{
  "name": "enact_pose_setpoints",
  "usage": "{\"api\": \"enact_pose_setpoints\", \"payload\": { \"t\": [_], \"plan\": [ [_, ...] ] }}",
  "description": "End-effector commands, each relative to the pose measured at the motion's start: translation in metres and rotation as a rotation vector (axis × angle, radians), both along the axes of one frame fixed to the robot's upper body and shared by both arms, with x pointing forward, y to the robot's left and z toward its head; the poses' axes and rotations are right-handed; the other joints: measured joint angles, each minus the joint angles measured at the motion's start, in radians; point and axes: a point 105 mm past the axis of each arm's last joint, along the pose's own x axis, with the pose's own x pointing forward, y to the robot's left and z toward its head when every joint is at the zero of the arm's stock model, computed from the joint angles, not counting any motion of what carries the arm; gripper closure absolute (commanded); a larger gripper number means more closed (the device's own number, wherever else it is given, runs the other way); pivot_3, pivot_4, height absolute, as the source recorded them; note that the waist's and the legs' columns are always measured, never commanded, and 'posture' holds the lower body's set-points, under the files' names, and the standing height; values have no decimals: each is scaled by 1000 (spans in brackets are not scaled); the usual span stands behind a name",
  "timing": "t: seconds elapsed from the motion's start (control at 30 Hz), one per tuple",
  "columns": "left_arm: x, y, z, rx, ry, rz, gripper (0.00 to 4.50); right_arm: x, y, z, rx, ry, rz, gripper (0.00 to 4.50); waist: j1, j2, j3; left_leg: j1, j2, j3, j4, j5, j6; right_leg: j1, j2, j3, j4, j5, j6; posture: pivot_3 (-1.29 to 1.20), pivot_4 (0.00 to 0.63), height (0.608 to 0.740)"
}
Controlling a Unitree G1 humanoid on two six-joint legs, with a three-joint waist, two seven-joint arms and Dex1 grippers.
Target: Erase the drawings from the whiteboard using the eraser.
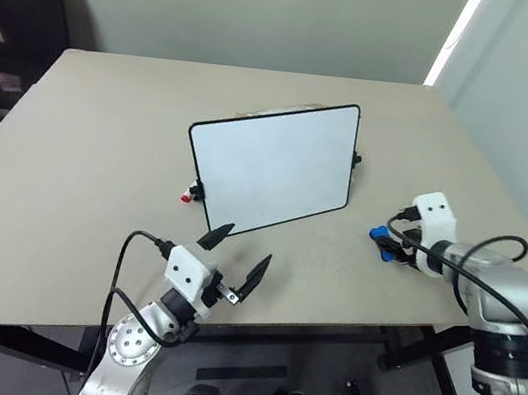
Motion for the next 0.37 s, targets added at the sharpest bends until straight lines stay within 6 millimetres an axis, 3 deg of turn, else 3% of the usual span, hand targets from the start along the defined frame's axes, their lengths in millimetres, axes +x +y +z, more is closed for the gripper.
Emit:
{"api": "enact_pose_setpoints", "payload": {
  "t": [0.03, 0.23, 0.37],
  "plan": [
    [-1, 0, 13, -16, -54, -1, 0, -17, 6, 35, 44, -184, 102, 1096, 3, 0, 0, -1, 0, 0, 0, 0, 0, 0, 0, 0, 0, 0, 0, 0, 150, 739],
    [-5, 3, 21, -24, -83, 11, 0, -44, 12, 35, 66, -318, 176, 1096, 1, -3, 1, 0, -1, 0, 1, -1, 1, 6, 0, 1, 0, -11, 3, 0, 150, 739],
    [-5, -1, 21, -10, -84, -12, 0, -50, 19, 43, 100, -387, 210, 1096, -2, -3, 1, 0, -1, 0, 1, -1, 2, 6, 0, 1, 0, -11, 3, 0, 150, 739]
  ]
}}
